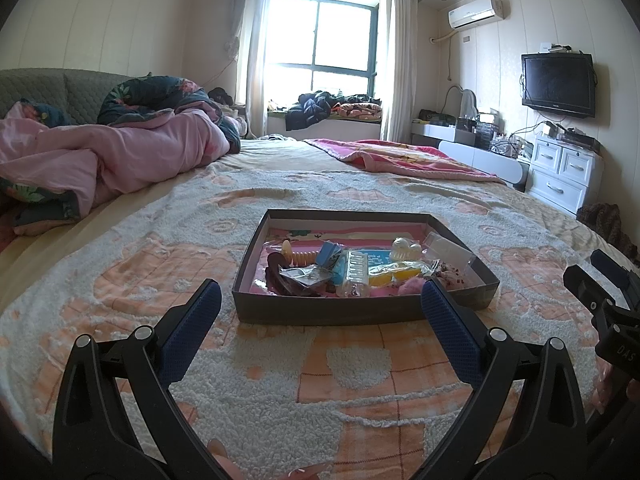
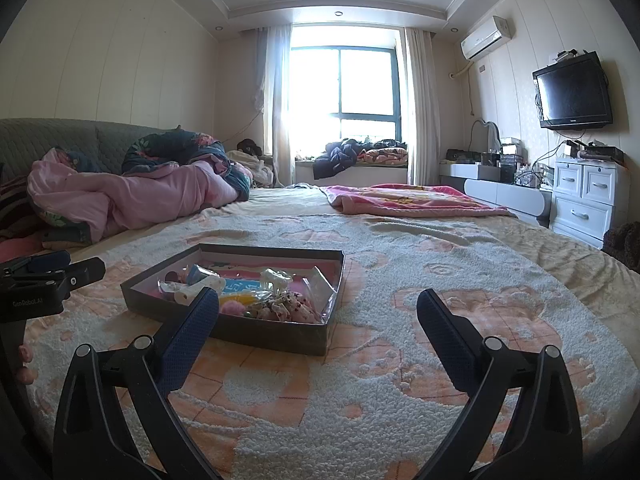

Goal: Organize jewelry

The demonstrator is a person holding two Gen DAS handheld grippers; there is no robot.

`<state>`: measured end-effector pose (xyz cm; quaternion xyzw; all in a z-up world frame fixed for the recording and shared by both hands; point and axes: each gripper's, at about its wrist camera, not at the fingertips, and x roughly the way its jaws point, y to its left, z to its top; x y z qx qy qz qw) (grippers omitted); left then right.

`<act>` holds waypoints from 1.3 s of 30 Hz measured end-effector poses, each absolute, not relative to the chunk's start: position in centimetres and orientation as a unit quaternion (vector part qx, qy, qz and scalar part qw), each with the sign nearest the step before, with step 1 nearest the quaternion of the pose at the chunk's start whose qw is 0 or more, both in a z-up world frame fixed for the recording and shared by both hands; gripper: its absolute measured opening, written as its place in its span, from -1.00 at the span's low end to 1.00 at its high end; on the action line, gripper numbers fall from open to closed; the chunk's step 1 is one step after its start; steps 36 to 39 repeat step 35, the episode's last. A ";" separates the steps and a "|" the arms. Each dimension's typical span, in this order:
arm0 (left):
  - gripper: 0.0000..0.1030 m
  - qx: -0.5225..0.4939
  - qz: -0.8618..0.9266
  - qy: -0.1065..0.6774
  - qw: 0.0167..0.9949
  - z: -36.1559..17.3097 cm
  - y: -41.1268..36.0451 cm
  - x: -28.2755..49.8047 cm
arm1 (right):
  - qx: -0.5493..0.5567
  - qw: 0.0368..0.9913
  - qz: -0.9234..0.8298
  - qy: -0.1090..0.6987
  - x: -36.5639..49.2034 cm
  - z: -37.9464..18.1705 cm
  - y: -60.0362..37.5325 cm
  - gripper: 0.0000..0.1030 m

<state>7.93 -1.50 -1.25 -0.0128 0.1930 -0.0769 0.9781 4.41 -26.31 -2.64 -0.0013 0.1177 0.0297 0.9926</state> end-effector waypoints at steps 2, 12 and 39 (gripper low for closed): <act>0.78 -0.012 -0.077 0.193 0.978 -1.3 -1.5 7.9 | -0.001 0.993 0.030 0.118 4.4 -2.6 -26.3 0.87; 0.78 -0.019 -0.077 0.196 0.977 -1.3 -1.4 8.1 | -0.003 0.993 0.027 0.117 4.4 -2.7 -26.2 0.87; 0.78 -0.059 0.088 0.321 0.941 -2.6 7.9 16.8 | 0.037 0.941 -0.135 0.307 16.8 -3.7 -36.5 0.87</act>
